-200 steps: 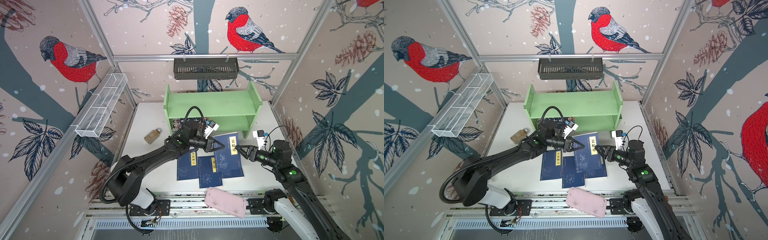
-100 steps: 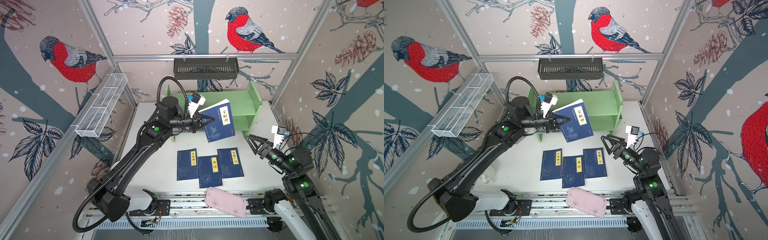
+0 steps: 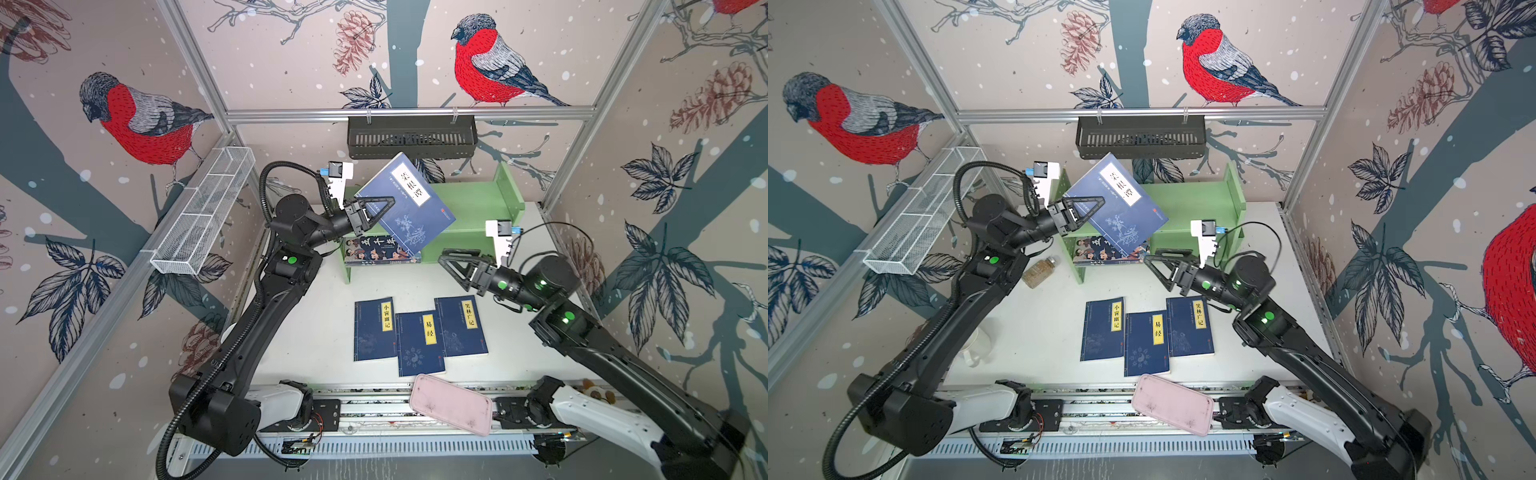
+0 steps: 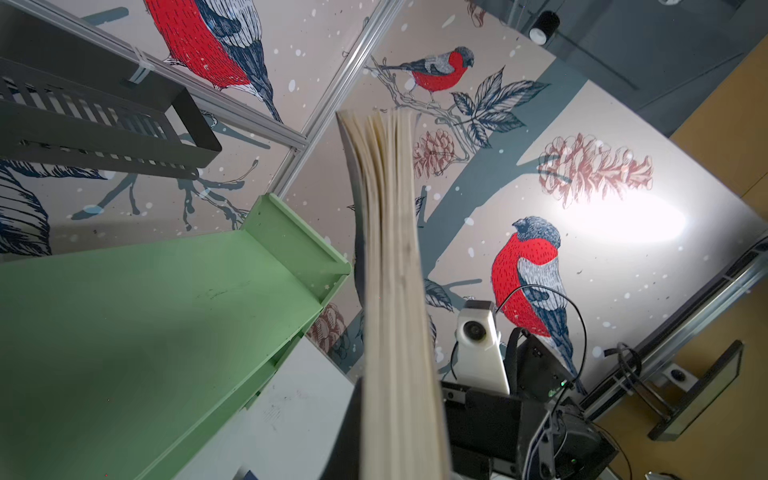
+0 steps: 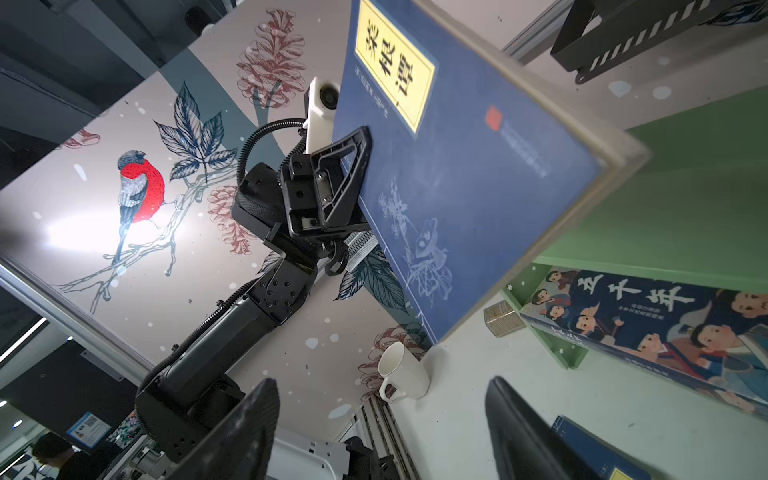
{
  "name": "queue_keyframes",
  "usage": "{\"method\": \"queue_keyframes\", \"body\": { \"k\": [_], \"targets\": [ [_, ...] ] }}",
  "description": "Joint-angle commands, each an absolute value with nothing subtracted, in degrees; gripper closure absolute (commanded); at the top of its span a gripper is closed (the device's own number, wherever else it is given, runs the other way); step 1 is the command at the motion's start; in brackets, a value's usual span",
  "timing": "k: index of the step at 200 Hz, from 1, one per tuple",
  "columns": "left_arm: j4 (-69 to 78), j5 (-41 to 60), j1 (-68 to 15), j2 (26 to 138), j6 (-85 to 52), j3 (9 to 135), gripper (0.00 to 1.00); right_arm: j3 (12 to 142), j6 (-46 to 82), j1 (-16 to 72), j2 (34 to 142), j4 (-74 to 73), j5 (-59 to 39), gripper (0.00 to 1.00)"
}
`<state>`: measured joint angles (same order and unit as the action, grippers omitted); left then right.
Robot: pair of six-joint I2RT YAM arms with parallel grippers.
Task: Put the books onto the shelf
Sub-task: 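Raise the book with the left gripper toward the shelf top while right gripper reaches up, then grasp the book's other edge with the right gripper above the shelf top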
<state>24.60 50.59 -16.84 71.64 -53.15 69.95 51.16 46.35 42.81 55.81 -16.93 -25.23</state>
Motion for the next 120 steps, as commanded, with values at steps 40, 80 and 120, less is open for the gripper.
{"method": "queue_keyframes", "body": {
  "k": [40,80,120],
  "targets": [
    [44.93,53.12,-13.82,70.93,-68.35,66.33,1.00,48.64,43.77,45.23,60.92,-29.27,-18.38,0.22],
    [46.93,53.03,-11.96,70.41,-69.55,64.11,1.00,46.84,43.77,44.90,60.28,-31.65,-17.37,0.22],
    [46.75,52.25,-11.69,69.37,-69.63,62.55,1.00,48.40,45.15,44.62,64.85,-36.88,-19.53,0.22]
  ]
}}
